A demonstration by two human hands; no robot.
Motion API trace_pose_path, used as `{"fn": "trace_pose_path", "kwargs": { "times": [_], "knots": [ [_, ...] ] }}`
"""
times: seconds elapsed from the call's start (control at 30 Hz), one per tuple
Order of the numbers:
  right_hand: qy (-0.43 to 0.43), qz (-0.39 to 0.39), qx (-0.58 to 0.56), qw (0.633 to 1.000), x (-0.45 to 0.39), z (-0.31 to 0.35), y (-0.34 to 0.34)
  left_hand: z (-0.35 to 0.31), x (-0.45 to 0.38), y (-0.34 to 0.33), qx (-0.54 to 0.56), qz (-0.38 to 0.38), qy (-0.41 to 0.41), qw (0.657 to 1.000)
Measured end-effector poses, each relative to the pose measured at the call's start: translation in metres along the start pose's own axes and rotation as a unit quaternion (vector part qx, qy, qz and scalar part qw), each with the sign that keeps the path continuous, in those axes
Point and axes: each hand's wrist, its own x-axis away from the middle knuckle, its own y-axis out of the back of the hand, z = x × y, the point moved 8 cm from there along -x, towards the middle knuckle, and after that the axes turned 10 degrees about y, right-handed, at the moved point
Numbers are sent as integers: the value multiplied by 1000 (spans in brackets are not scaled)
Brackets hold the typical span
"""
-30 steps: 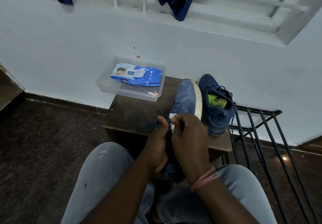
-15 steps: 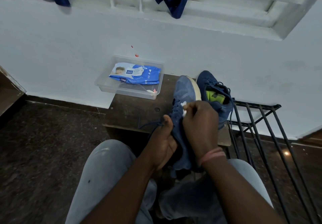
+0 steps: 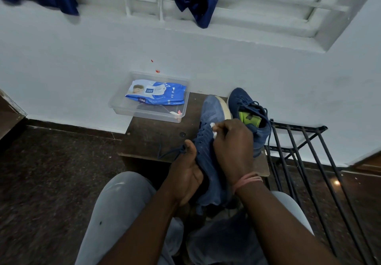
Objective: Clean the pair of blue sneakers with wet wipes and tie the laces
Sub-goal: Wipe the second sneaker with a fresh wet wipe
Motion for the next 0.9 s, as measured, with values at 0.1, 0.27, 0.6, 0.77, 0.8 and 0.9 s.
{"fn": "trace_pose_path", "kwargs": {
  "times": [0.1, 0.27, 0.6, 0.77, 0.8, 0.9],
  "knots": [
    [42, 7, -17, 999, 25, 18, 2, -5, 1, 2, 28, 7, 2, 1000],
    [43, 79, -93, 992, 51, 23, 4, -1, -1, 4, 30, 14, 13, 999],
    [-182, 21, -424, 887, 47, -22, 19, -7, 1, -3, 23, -18, 5, 1000],
    [83, 53, -139, 985, 57, 7, 29, -12, -2, -1, -27, -15, -49, 998],
    [101, 56, -119, 986, 60, 9, 28, -14, -3, 3, -36, -40, -60, 997],
    [78, 68, -89, 991, 60, 10, 26, -18, 1, 8, -58, -91, -86, 990]
  ]
}}
